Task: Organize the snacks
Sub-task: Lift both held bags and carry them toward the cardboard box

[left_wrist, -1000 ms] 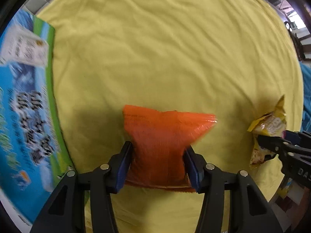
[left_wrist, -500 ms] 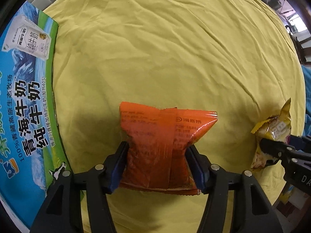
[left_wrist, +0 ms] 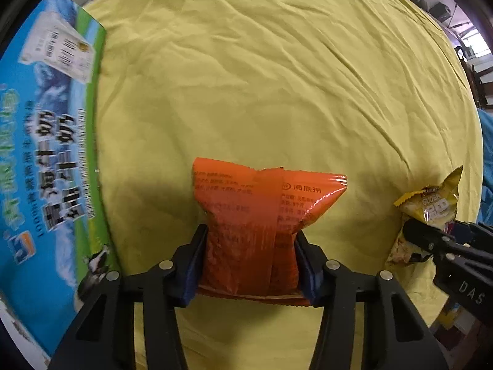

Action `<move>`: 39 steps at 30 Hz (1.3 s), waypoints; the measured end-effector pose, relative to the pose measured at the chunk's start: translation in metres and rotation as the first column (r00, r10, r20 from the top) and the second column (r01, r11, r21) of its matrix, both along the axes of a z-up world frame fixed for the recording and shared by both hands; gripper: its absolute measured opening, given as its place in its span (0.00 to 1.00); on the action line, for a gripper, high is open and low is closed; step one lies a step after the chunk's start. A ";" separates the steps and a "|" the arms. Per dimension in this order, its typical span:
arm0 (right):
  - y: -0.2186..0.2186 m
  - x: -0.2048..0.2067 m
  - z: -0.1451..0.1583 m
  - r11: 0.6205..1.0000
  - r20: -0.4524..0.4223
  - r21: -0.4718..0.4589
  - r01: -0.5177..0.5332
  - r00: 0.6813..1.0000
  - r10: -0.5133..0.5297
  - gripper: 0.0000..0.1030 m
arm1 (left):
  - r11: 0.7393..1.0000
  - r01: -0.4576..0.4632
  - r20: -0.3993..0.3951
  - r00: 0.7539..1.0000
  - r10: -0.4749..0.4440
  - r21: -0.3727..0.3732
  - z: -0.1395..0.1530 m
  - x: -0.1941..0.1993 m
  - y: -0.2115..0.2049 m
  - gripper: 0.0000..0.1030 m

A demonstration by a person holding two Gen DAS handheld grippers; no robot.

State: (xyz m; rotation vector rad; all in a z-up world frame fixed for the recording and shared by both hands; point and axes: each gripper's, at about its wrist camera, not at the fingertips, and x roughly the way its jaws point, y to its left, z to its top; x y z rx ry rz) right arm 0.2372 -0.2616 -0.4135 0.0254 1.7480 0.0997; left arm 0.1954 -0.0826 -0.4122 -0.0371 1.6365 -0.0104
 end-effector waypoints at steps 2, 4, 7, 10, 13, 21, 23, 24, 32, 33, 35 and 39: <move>0.001 -0.004 0.003 1.000 0.014 0.003 0.010 1.000 -0.010 0.42 | 1.000 0.005 0.023 1.000 -0.005 0.006 0.008 -0.006 0.002 0.47; 0.001 -0.006 0.006 1.000 0.023 0.018 0.024 0.999 -0.025 0.40 | 1.000 0.001 0.050 0.999 -0.001 0.003 0.019 -0.010 0.005 0.47; 0.005 -0.017 0.017 0.999 0.053 0.029 0.037 0.998 -0.038 0.40 | 1.000 0.007 0.095 0.995 -0.006 -0.007 0.039 -0.016 0.011 0.47; 0.011 -0.025 0.032 0.998 0.084 0.044 0.046 0.995 -0.049 0.39 | 1.000 0.017 0.146 0.989 -0.015 -0.015 0.065 -0.025 0.018 0.47; 0.015 -0.035 0.052 0.997 0.116 0.060 0.053 0.991 -0.059 0.38 | 0.999 0.026 0.192 0.981 -0.018 -0.036 0.090 -0.031 0.028 0.47; 0.047 -0.062 0.119 0.992 0.216 0.116 0.051 0.973 -0.075 0.38 | 0.997 0.058 0.319 0.947 -0.040 -0.047 0.158 -0.052 0.060 0.47; 0.061 -0.068 0.140 0.991 0.241 0.126 0.039 0.968 -0.069 0.38 | 0.997 0.054 0.343 0.939 -0.034 -0.051 0.177 -0.058 0.069 0.47; 0.068 -0.069 0.151 0.990 0.252 0.134 0.033 0.966 -0.066 0.38 | 0.997 0.051 0.353 0.935 -0.029 -0.053 0.182 -0.061 0.075 0.47; 0.147 -0.090 0.196 0.981 0.314 0.186 -0.051 0.950 -0.010 0.38 | 0.999 -0.010 0.412 0.911 0.031 -0.053 0.220 -0.082 0.148 0.47; 0.158 -0.092 0.199 0.979 0.317 0.192 -0.063 0.948 -0.001 0.38 | 0.998 -0.018 0.414 0.910 0.040 -0.056 0.226 -0.087 0.158 0.47; 0.181 -0.095 0.203 0.974 0.318 0.211 -0.087 0.948 0.016 0.38 | 0.998 -0.040 0.414 0.908 0.059 -0.054 0.230 -0.091 0.183 0.47; 0.232 -0.103 0.212 0.961 0.321 0.240 -0.139 0.945 0.057 0.38 | 0.994 -0.086 0.393 0.913 0.107 -0.070 0.228 -0.096 0.230 0.47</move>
